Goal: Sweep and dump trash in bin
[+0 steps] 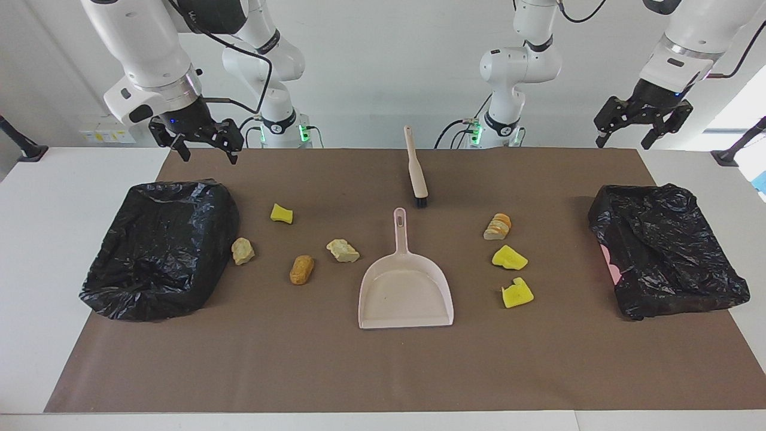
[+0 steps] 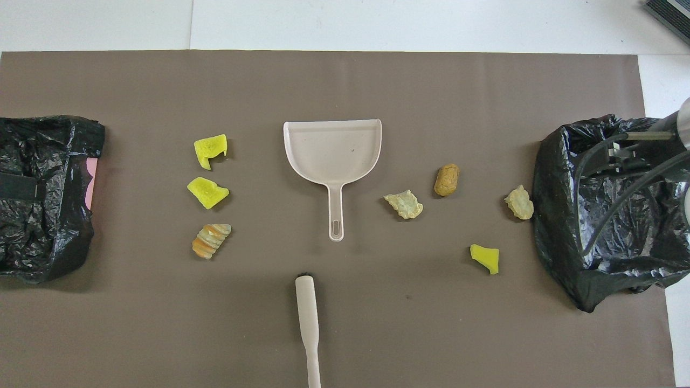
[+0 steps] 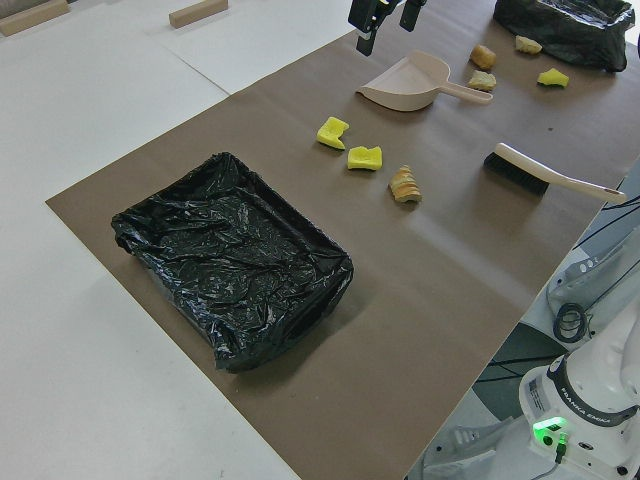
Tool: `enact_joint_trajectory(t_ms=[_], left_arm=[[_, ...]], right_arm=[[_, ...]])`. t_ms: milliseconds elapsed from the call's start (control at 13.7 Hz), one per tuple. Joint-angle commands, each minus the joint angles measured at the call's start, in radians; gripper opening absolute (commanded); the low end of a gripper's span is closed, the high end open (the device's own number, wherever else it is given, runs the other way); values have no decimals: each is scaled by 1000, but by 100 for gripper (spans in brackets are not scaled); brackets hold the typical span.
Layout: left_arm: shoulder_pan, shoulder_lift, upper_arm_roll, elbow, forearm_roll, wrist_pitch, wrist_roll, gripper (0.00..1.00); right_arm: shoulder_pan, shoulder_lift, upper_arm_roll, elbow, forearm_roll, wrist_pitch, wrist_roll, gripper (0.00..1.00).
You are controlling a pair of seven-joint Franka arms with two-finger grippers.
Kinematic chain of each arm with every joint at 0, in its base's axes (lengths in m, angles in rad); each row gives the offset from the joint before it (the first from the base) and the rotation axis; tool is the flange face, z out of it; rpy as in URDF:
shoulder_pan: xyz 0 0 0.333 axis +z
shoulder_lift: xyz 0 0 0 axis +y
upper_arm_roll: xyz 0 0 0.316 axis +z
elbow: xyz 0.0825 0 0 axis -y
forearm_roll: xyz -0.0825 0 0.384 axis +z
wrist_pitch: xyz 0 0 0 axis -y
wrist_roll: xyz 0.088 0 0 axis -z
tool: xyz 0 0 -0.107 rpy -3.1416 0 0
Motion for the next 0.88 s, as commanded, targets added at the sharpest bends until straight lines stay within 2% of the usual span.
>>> enact_joint_trajectory(t_ms=[0,292,511,803], left_arm=[[-26,-10,-32,3,-6,-45,-30,100],[-130,-133,-40,-173,-12,-33,-163,100],[-223,-216,-41,-306,-13,-25,-247,100],[-381,-242,-43,-441,-23,50,-443,100]], right_arm=[[15,4,14,-16,18,30,-28,100],[99,56,14,-21,13,93,-16,100],[165,114,14,-21,15,145,65,100],[273,199,14,-19,24,232,216,100]])
